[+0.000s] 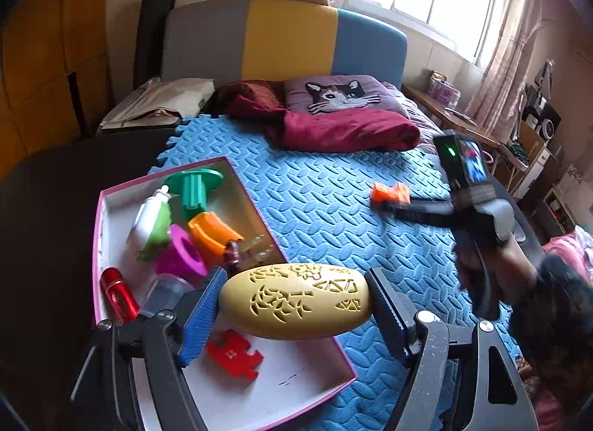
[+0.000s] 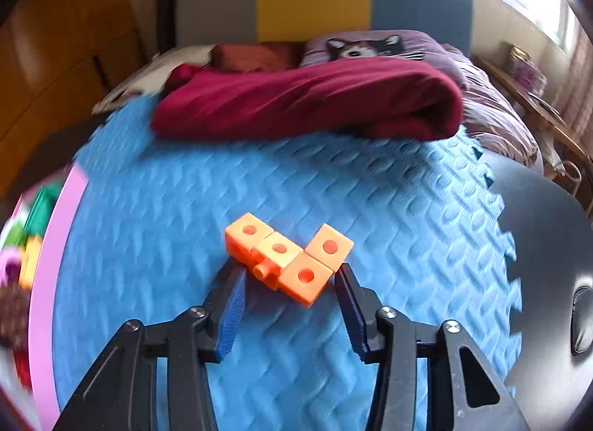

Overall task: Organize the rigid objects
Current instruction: 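Carry the yellow block toward the tray with the left tool while the right tool grasps the orange cubes, then lower the yellow block into the tray and open the left tool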

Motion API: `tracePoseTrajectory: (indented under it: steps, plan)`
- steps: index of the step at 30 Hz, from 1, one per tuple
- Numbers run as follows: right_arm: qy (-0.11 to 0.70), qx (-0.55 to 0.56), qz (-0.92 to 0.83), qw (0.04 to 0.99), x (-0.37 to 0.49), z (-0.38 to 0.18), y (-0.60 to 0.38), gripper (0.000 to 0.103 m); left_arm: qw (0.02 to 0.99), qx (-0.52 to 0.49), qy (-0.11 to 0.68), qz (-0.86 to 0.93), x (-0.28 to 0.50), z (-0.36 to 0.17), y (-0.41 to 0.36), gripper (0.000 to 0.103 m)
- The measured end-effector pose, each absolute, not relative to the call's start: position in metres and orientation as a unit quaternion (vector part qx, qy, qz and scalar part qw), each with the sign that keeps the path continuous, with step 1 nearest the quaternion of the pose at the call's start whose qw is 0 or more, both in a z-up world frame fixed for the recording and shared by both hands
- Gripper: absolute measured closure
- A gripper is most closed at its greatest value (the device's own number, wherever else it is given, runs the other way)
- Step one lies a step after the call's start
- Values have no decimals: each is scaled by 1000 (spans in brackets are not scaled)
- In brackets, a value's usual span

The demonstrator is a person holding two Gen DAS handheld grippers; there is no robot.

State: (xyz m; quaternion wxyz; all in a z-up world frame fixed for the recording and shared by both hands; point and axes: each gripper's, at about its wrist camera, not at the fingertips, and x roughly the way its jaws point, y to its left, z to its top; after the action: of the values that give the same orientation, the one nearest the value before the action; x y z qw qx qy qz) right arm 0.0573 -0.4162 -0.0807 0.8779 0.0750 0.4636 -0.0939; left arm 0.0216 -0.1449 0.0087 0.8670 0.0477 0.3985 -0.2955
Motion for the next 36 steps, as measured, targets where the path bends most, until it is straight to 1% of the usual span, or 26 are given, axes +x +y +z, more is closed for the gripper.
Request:
tracePoseTrajectory:
  steps: [4, 10, 36]
  plan:
    - [452, 54, -84, 886, 36, -83, -389, 56, 877, 47, 390, -278, 22, 10, -134, 27]
    - [425, 56, -94, 899, 27, -89, -386, 55, 893, 51, 371, -251, 17, 10, -118, 27]
    - [423, 55, -98, 899, 28, -87, -387, 55, 901, 51, 379, -202, 11, -7, -76, 27]
